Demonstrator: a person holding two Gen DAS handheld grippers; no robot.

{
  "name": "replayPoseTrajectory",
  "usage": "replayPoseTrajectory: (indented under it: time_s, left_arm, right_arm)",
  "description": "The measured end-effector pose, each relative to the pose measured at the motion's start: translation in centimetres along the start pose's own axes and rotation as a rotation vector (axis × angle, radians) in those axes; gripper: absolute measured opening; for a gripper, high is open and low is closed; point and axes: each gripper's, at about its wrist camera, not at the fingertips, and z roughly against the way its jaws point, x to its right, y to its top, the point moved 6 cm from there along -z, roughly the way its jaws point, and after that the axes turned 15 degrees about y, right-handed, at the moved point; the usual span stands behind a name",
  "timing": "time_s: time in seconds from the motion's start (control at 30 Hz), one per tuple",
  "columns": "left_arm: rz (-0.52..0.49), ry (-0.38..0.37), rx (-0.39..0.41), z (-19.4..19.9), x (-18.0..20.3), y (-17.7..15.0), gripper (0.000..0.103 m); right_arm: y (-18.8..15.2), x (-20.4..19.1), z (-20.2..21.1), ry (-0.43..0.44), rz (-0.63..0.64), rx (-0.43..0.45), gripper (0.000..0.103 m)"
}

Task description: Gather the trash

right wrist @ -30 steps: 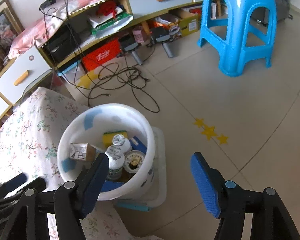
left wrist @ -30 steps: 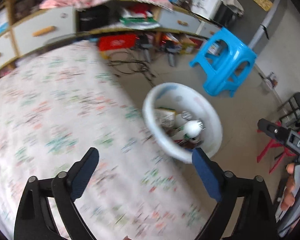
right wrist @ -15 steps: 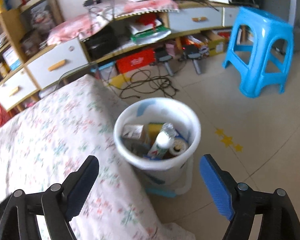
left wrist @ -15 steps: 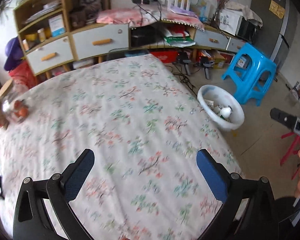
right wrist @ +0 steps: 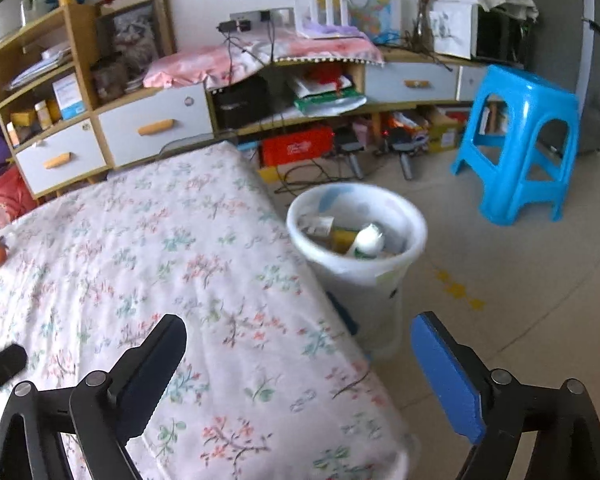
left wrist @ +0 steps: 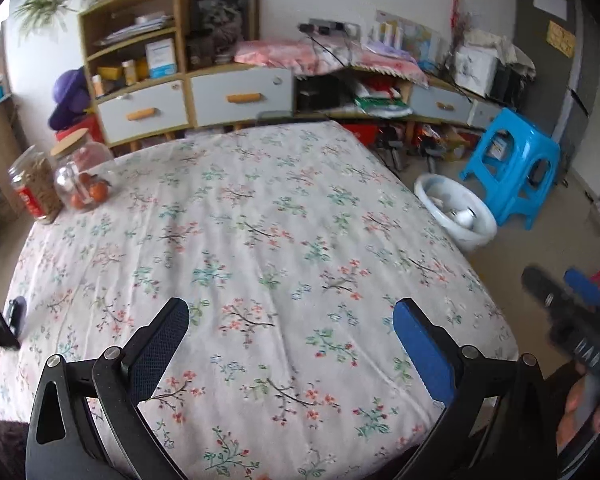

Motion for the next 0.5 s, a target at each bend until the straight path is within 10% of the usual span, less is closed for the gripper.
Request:
replayPoseTrajectory:
  time_s: [0.5]
  left_arm:
    - [0.004, 0.035, -0.004, -0.8, -0.5, -1.0, 0.103]
  right_arm:
    - [-1.8, 0.0, -1.8, -0.066, 0.040, -0.027, 0.094]
